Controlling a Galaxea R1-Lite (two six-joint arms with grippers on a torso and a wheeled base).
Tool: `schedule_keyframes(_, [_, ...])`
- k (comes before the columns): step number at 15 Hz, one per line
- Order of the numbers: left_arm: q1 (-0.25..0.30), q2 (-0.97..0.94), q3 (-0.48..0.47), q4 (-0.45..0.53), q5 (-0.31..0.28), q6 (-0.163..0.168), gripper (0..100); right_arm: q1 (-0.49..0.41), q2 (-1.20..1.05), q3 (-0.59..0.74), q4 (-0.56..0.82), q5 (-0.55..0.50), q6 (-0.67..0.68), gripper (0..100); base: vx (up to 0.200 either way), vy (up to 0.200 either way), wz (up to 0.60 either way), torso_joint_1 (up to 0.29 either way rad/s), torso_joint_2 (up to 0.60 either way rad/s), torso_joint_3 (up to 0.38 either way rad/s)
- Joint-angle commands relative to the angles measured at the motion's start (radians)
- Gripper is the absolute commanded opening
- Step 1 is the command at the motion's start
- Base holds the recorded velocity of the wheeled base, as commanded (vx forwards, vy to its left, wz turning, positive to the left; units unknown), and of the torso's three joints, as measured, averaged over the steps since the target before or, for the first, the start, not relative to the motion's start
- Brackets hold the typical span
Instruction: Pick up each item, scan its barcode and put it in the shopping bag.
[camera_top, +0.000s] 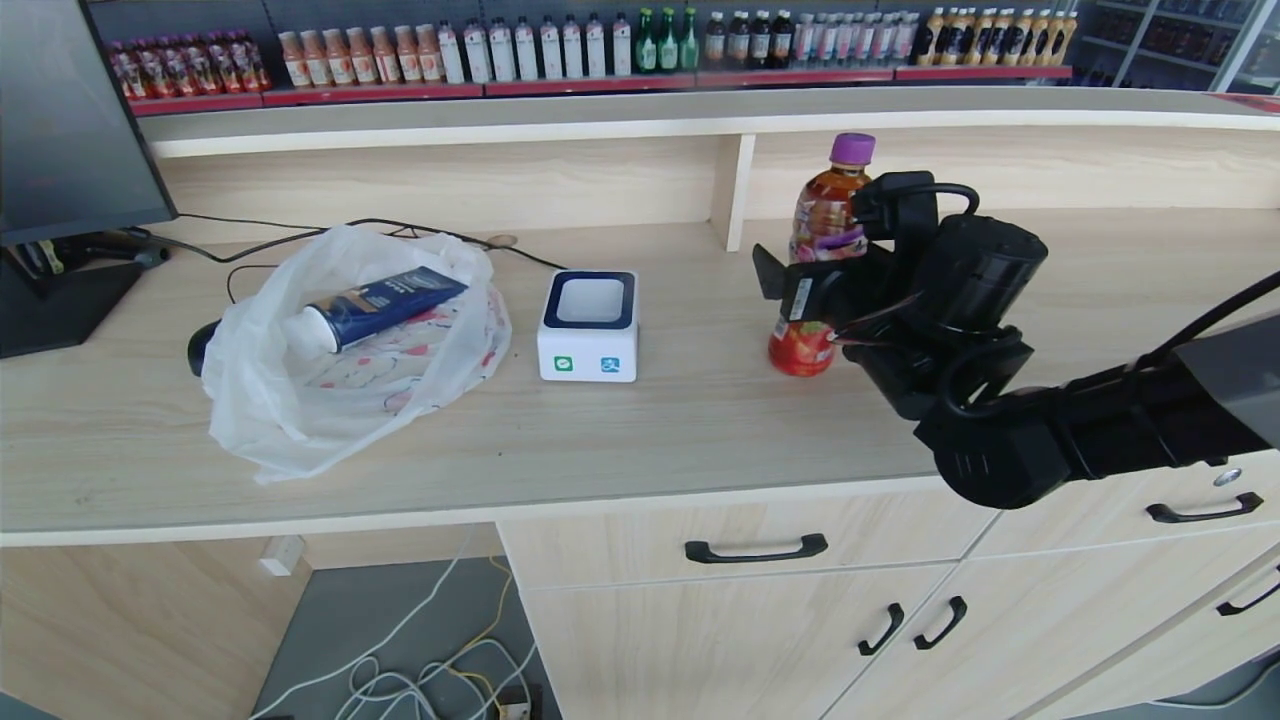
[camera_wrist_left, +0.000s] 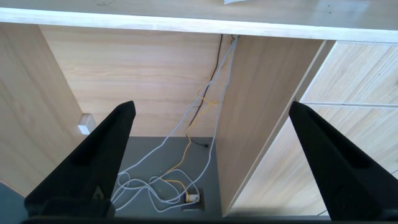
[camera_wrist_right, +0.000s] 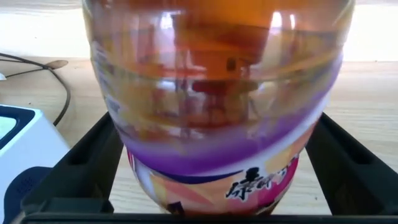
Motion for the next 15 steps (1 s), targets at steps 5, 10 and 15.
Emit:
schedule_keyframes(5, [0.000,0.000,0.000,0.000,0.000,0.000,100,-0.001,0.001,-0.001,-0.042,0.000,-0.001,0,0.000,0.000,0.00,0.000,0.00,0.000])
schedule_keyframes(10, [0.000,0.000,0.000,0.000,0.001,0.000,100,0.001,-0.005,-0.001,-0.051,0.000,-0.001,0,0.000,0.000,0.00,0.000,0.00,0.000])
schedule_keyframes(15, [0.000,0.000,0.000,0.000,0.001,0.000,100,0.001,-0.029,0.001,-0.053,0.002,0.000,0,0.000,0.000,0.00,0.000,0.00,0.000])
